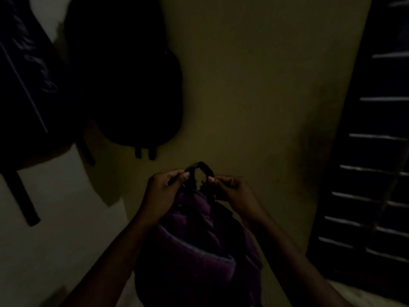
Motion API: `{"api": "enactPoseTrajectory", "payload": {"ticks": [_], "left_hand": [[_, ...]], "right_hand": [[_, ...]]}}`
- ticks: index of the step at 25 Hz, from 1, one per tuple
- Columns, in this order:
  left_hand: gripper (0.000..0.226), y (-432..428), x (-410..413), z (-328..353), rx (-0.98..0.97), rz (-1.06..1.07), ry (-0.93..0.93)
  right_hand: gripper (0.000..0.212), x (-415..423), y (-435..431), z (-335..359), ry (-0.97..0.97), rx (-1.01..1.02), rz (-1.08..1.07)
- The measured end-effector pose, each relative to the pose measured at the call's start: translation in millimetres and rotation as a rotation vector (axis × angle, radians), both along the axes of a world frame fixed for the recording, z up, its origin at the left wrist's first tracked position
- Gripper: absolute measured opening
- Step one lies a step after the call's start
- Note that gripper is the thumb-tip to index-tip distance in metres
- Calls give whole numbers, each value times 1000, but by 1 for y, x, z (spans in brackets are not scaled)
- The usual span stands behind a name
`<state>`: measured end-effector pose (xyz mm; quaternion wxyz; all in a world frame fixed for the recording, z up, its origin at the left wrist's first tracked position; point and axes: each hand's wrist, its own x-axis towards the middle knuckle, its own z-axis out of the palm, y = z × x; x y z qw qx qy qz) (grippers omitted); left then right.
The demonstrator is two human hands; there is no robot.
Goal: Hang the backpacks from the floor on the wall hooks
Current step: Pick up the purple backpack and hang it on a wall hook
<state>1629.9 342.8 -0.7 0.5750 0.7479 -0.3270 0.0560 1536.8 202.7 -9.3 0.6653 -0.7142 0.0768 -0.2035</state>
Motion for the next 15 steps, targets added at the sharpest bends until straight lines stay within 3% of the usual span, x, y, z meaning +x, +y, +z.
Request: {"api": "enactPoseTrajectory", "payload": {"ticks": [8,15], "left_hand": [[29,-37,72,134,-308,282,-325],[28,-73,141,245,-392,323,-577]], "right_hand": [[28,89,-42,169,-179,-317,102],[28,151,-74,290,-227,-634,-99]]}}
